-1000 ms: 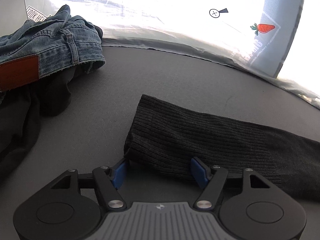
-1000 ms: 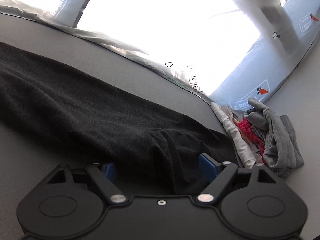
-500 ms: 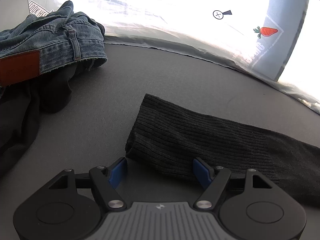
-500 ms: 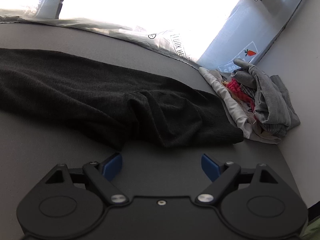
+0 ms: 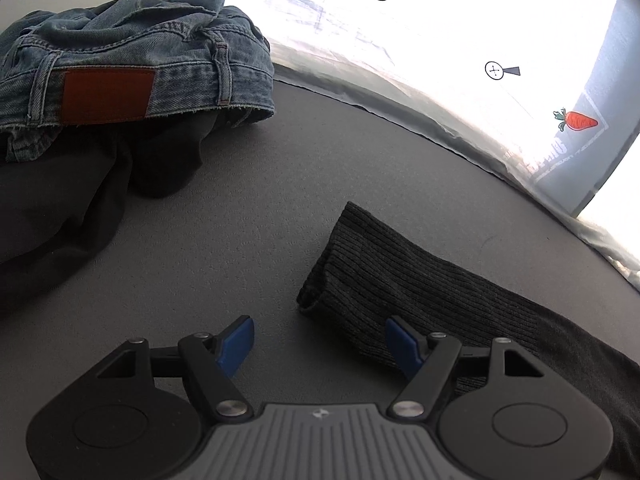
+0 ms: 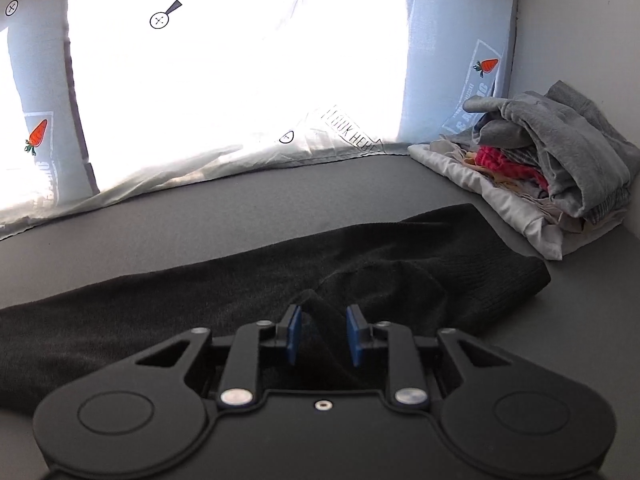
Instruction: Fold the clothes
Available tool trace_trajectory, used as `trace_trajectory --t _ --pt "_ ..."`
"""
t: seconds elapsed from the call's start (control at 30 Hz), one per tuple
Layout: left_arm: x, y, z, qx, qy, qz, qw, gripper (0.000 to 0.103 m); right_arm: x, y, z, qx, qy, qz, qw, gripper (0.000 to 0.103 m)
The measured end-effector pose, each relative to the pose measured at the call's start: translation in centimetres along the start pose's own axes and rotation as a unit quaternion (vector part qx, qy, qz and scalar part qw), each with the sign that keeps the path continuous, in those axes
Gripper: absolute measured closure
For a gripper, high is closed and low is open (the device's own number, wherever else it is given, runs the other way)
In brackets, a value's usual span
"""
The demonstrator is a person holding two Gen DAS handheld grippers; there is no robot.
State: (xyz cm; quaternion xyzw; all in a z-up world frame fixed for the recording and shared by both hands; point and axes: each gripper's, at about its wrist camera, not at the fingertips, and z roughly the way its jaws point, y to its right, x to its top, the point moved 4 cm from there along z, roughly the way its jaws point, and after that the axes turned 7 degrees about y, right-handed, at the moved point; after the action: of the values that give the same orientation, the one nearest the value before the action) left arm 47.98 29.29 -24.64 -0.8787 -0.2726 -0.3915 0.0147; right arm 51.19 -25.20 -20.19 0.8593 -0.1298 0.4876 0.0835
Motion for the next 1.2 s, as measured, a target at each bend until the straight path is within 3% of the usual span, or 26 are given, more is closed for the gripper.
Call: trace_trajectory --t 0.1,0.3,0.4,0.57,0.6,0.67,0.7,0.73,0.77,1.0,1.13,1.2 --pt "0.0 -0.6 -0.1 0.004 0.000 -0.004 1.0000 0.030 -2.1 -0.1 1.4 -0.012 -0.037 0.006 0.999 0.082" --pt "-0.5 -0.9 0.2 -0.020 -0.003 -0.006 0.9998 0.027 -3.9 -0.1 0.7 -0.011 0.009 -0.039 0.999 0.072" --pt "-0.5 -0.5 0.6 -0.017 0.006 0.002 0.9998 0.022 -4.2 0.6 0.5 -0.005 0.019 -0.009 1.000 0.071" --pt "-0.2 0.0 1.3 -0.011 0.025 0.006 0.9996 0.023 -4.4 1.3 0.6 -0.003 0.023 0.037 0.999 0.066" --pt "-0.2 0.1 1.4 -0.013 0.030 0.008 0.9994 0.025 -4.5 1.3 0.6 -0.003 0.023 0.037 0.999 0.066" --pt "-0.2 0.5 1.6 -0.024 0.041 0.018 0.9987 0.050 -4.5 1.3 0.6 -0.003 0.023 0.037 0.999 0.066" --pt "-0.1 0.7 1.7 -0.031 0.043 0.025 0.9983 0.068 -4.5 1.3 0.6 -0.004 0.024 0.037 0.999 0.066" --pt "-0.1 1.0 1.8 -0.039 0.042 0.034 0.9978 0.078 -4.6 1.3 0.6 -0.005 0.025 0.037 0.999 0.065" --pt "0.0 1.1 1.8 -0.047 0.041 0.034 0.9975 0.081 -4.6 1.3 0.6 -0.005 0.025 0.037 0.999 0.064" --pt "1.3 3.2 -0.2 -0.111 0.059 0.000 0.9921 0.082 -4.6 1.7 0.6 -0.004 0.026 0.048 0.999 0.060" --pt "1.4 7.9 -2.3 -0.197 0.055 0.019 0.9787 0.082 -4.7 1.7 0.6 -0.002 0.026 0.051 0.998 0.059" --pt "0.8 10.6 -2.3 -0.253 0.010 0.019 0.9672 0.082 -4.7 1.7 0.6 -0.002 0.026 0.051 0.998 0.059"
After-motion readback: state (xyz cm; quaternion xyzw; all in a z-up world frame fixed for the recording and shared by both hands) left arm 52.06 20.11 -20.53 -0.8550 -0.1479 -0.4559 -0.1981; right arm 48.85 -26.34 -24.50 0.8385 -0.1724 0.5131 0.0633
